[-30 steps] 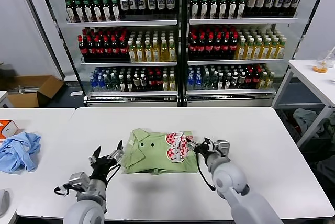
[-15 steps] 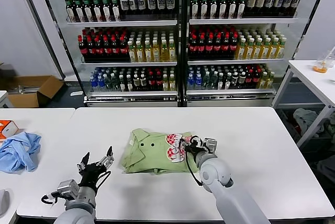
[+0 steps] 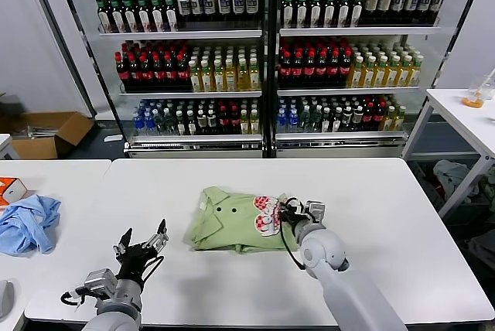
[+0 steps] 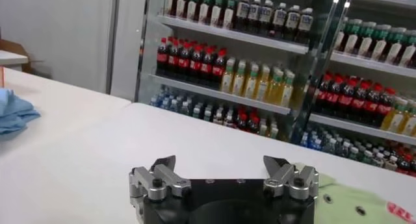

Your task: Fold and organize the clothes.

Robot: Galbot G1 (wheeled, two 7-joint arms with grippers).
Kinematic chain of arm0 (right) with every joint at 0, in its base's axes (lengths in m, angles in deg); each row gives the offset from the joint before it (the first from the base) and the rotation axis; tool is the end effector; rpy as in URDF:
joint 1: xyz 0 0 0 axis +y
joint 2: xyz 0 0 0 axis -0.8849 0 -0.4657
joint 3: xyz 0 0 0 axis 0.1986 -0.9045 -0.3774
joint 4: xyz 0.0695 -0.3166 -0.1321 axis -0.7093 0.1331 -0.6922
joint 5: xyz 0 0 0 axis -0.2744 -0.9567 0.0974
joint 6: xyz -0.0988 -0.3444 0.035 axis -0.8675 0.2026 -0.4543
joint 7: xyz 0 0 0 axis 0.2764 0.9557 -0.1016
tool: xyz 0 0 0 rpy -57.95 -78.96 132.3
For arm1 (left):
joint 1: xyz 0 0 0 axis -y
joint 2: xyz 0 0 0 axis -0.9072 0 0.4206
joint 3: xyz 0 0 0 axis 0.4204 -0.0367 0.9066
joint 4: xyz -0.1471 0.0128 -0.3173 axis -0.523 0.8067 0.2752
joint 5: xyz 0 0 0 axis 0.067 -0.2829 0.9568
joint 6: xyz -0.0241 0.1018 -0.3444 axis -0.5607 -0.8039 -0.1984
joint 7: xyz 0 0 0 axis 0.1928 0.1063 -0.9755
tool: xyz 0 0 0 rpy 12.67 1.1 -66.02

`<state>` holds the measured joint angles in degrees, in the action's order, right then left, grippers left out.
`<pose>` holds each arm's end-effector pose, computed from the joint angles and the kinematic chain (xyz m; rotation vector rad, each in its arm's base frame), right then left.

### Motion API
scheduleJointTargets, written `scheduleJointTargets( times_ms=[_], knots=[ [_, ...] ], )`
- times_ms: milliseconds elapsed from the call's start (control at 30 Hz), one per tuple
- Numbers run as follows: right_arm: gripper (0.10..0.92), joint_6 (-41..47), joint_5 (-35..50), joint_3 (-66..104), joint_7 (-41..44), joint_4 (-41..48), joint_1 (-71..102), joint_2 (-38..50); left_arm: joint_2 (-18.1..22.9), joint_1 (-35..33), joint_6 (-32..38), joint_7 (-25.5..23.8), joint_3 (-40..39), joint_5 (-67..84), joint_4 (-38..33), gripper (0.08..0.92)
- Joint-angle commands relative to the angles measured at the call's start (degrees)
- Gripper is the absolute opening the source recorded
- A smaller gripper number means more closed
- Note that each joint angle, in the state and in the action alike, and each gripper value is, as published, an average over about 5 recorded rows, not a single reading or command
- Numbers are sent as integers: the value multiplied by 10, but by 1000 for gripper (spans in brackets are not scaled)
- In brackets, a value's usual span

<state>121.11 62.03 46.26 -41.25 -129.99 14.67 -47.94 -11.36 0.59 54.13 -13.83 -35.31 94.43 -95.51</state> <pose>0.4014 0.0487 -0.2924 0.2068 -2.5483 -0.2505 0.2161 0.0433 -0.2745 0.1867 -2.8581 0.3266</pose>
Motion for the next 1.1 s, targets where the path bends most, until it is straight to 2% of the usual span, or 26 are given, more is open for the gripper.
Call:
scheduleJointTargets(
  times_ms=[33, 333, 433, 533, 833, 1100],
  knots=[
    [131, -8, -66, 12, 59, 32, -29, 47, 3, -8, 0, -1, 1, -7, -6, 823],
    [126, -16, -160, 2, 141, 102, -84, 79, 10, -17, 1, -4, -6, -26, -12, 823],
    [126, -40, -192, 0, 153, 91, -70, 80, 14, -19, 2, -5, -10, -36, -14, 823],
    [143, -102, -227, 8, 157, 61, -37, 82, 17, -24, 4, -6, -14, -45, -19, 823],
    [381, -272, -309, 72, 125, -96, 140, 119, 21, -46, 21, -21, -29, -96, -38, 823],
    [615, -263, -268, 187, 119, -282, 322, 152, 19, -63, 32, -42, -38, -124, -59, 823]
  ],
)
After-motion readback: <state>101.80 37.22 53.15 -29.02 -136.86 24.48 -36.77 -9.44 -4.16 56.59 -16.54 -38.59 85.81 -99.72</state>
